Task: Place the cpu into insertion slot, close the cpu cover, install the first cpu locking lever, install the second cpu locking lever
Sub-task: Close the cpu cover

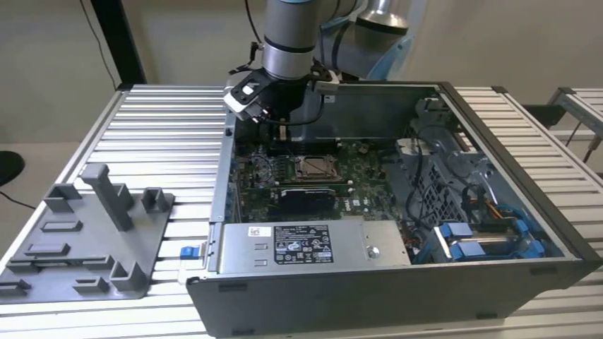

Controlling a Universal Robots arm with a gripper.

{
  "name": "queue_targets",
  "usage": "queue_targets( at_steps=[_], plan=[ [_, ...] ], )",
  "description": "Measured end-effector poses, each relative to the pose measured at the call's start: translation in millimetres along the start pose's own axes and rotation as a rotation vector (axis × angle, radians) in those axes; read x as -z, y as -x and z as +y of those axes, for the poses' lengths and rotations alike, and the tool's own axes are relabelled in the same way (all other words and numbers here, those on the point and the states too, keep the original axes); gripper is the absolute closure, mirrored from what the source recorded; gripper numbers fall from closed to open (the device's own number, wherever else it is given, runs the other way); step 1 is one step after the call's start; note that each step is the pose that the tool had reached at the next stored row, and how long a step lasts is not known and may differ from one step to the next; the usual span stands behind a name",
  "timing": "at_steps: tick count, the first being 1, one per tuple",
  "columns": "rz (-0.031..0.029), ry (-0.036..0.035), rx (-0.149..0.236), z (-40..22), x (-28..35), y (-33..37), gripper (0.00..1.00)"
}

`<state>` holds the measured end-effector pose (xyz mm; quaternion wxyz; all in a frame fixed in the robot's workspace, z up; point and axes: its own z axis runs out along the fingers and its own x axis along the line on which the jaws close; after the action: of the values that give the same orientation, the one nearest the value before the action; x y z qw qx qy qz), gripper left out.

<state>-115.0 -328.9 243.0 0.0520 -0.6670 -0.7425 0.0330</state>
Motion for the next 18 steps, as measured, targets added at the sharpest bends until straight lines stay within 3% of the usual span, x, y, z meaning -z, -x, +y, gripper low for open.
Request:
queue_targets(
  at_steps=[5,6,8,10,13,16,18],
  plan=[
    [0.0,-0.0006,0.0,0.0,0.0,0.0,1.0],
    [0.004,0.0,0.001,-0.5,-0.3,0.0,1.0],
    [0.035,0.003,0.007,-3.0,-0.7,-0.3,1.0],
    [0.072,0.0071,0.013,-6.9,-1.8,-1.0,1.0],
    [0.0857,0.0091,0.017,-11.5,-3.4,-3.0,1.0],
    [0.1117,0.0117,0.023,-11.5,-4.5,-5.7,1.0],
    [0.1324,0.0141,0.026,-11.3,-5.2,-7.2,1.0]
  ],
)
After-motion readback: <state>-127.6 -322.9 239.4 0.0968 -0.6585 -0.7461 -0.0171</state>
